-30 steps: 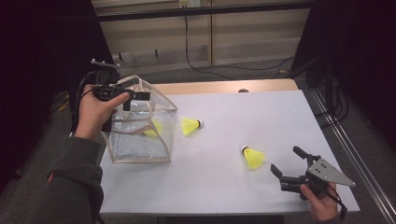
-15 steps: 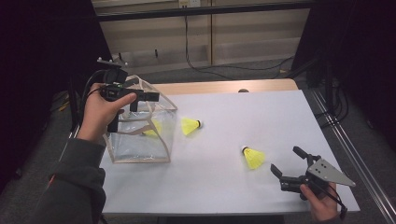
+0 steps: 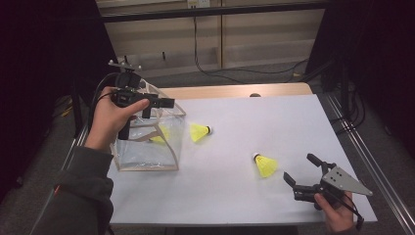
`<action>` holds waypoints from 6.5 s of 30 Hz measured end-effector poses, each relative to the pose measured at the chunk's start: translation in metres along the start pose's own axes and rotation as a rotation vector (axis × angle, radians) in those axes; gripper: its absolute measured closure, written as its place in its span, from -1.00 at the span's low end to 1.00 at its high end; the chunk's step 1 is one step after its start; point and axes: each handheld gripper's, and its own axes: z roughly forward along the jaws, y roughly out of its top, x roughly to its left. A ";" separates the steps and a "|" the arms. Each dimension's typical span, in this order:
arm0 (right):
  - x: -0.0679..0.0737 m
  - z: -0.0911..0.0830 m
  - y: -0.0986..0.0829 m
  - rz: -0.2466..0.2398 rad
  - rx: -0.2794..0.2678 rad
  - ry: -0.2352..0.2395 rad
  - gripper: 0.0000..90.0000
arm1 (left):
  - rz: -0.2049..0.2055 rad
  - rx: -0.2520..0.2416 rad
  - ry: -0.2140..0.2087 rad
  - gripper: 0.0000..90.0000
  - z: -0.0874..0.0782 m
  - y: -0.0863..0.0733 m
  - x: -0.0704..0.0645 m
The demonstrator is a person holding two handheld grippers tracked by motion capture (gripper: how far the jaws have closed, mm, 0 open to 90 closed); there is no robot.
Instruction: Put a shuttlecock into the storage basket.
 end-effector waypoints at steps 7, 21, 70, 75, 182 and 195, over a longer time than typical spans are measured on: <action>0.000 0.000 0.000 -0.001 0.000 0.001 -0.98 | 0.029 0.009 -0.032 -0.55 0.008 0.000 -0.011; 0.000 0.000 0.000 -0.001 -0.001 0.002 -0.98 | 0.047 0.018 -0.074 -0.59 0.020 -0.004 -0.025; 0.000 0.000 0.000 -0.005 -0.002 0.006 -0.98 | 0.095 0.050 -0.167 -0.69 0.049 -0.034 -0.045; 0.000 0.000 0.000 -0.005 -0.002 0.005 -0.98 | 0.099 0.048 -0.175 -0.69 0.054 -0.038 -0.049; 0.000 0.000 0.000 -0.007 -0.002 0.007 -0.98 | 0.184 0.104 -0.195 -0.95 0.148 -0.092 -0.088; 0.000 0.000 0.000 -0.005 -0.002 0.007 -0.98 | 0.187 0.088 -0.199 -0.94 0.157 -0.094 -0.094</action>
